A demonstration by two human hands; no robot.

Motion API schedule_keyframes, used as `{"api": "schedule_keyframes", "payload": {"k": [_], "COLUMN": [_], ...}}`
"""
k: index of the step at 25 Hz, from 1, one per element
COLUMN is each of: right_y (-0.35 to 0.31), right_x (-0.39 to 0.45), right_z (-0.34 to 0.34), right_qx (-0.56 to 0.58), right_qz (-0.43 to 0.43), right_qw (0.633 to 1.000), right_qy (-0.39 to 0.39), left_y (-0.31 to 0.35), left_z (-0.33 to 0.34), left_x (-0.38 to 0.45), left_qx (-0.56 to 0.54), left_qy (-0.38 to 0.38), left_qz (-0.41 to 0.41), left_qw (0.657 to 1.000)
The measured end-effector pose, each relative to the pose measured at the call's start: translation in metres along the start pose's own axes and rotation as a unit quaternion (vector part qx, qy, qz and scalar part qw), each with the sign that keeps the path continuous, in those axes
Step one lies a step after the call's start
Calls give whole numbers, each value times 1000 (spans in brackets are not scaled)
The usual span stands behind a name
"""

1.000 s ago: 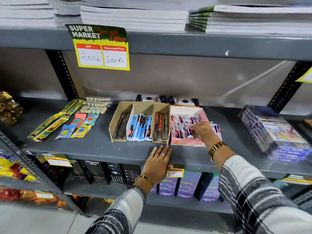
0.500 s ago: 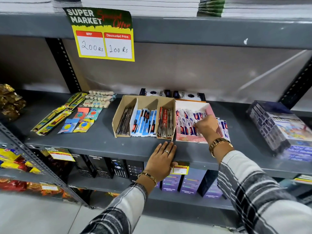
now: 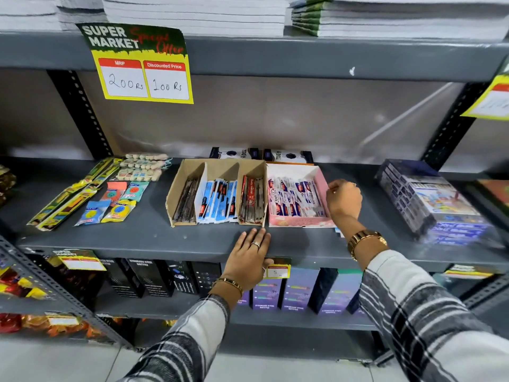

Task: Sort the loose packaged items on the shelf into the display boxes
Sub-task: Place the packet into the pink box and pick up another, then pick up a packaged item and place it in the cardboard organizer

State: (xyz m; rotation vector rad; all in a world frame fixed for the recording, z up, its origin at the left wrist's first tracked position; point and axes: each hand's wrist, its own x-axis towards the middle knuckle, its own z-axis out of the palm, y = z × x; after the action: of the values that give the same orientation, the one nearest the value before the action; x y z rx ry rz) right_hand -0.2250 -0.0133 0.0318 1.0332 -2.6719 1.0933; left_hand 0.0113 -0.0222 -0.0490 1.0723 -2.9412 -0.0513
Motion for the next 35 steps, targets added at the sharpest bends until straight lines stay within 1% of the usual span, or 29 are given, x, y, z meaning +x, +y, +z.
{"api": "schedule_keyframes", "payload": {"k": [3, 6, 11, 14, 16, 22, 26, 29, 35], "right_y": [21, 39, 60, 62, 61, 57, 56, 57, 65], "right_x": [-2, -5, -9, -11, -11, -9, -3, 3, 8], "right_z": [-14, -23, -27, -22, -18, -8, -5, -5, -9], "right_qx": [-7, -14, -26, -39, -38, -59, -55, -30, 68], "right_qz": [30, 63, 99, 99, 96, 68, 73, 104, 218], "right_qw": [999, 998, 992, 987, 986, 985, 987, 987, 970], "right_qy": [12, 0, -70, -118, -133, -146, -136, -122, -89], "left_y": [7, 17, 40, 46, 47, 46, 46, 45, 44], "left_z": [0, 1, 2, 2, 3, 7, 9, 10, 10], "left_x": [0, 3, 11, 14, 15, 18, 19, 19, 19], "left_qx": [-4, -13, -15, -18, -19, -26, -29, -35, -34], "left_qy": [2, 5, 7, 9, 12, 29, 35, 37, 30], "left_qz": [-14, -23, -1, 3, 2, 3, 5, 6, 7], "left_qw": [1000, 1000, 1000, 1000, 1000, 999, 999, 999, 999]}}
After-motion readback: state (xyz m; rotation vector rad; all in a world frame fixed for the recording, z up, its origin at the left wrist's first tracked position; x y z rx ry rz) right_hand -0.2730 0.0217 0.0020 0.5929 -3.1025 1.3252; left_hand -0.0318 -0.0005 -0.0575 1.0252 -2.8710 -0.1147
